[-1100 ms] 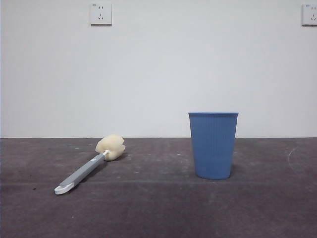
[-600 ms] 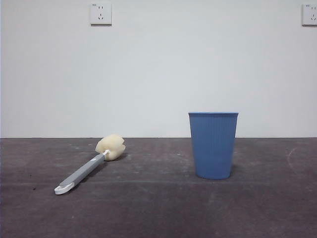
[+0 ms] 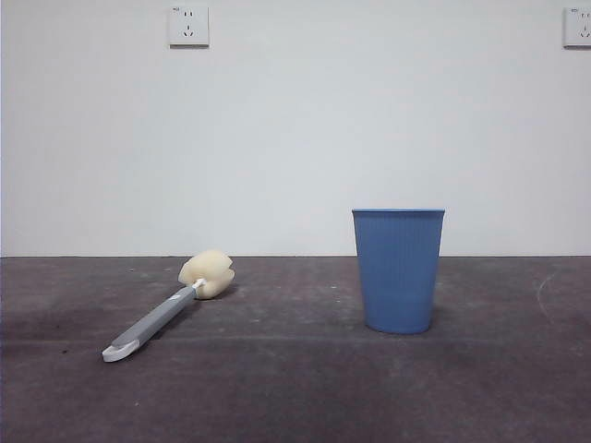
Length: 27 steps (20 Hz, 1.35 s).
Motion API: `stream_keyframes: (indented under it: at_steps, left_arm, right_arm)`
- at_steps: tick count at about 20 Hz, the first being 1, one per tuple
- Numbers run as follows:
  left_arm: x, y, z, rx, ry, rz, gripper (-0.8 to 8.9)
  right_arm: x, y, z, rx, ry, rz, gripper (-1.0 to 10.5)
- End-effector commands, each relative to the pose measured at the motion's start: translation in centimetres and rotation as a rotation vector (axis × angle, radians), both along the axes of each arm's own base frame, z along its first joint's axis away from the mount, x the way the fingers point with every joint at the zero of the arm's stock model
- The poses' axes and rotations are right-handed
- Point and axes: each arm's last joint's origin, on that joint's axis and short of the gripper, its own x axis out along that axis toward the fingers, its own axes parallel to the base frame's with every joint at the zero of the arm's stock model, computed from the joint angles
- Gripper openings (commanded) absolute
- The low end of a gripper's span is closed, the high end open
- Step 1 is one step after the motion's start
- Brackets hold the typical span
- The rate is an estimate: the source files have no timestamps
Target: Pick up the cup brush,pick up the cup,insert the brush into the cup,clean the cup,put the cup brush back,put the cup back to the fixed position on the table
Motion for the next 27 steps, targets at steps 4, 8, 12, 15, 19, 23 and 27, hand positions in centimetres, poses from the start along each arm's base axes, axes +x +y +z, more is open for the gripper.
stream_keyframes:
  at_steps: [4, 8, 12, 15, 19, 23, 27]
  left_arm:
    - [5.3, -4.9, -3.3, 0.217, 0.050, 0.047, 6.28]
    - [8.2, -8.2, -6.8, 0.313, 0.110, 0.089, 6.28]
    - [10.4, -10.4, -10.1, 0.354, 0.130, 0.126, 6.25]
    - [11.3, -10.9, -12.3, 0.402, 0.172, 0.163, 6.24]
    - [11.7, -11.2, -14.0, 0.433, 0.234, 0.193, 6.24]
    - [11.6, -11.6, -14.3, 0.435, 0.237, 0.216, 4.66]
    - [11.5, -12.1, -15.5, 0.451, 0.289, 0.216, 4.35]
  right_arm:
    - [0.0, 0.0, 0.1, 0.005, -0.001, -0.001, 5.7]
    - [0.0, 0.0, 0.1, 0.006, 0.000, -0.002, 5.7]
    - [0.0, 0.0, 0.0, 0.010, 0.003, -0.006, 5.7]
    - [0.0, 0.0, 0.0, 0.010, 0.004, -0.006, 5.7]
    - [0.0, 0.0, 0.1, 0.008, 0.003, -0.008, 5.7]
    - [0.2, 0.0, 0.0, 0.008, 0.010, -0.008, 5.7]
    - [0.2, 0.0, 0.0, 0.008, 0.013, -0.008, 5.7]
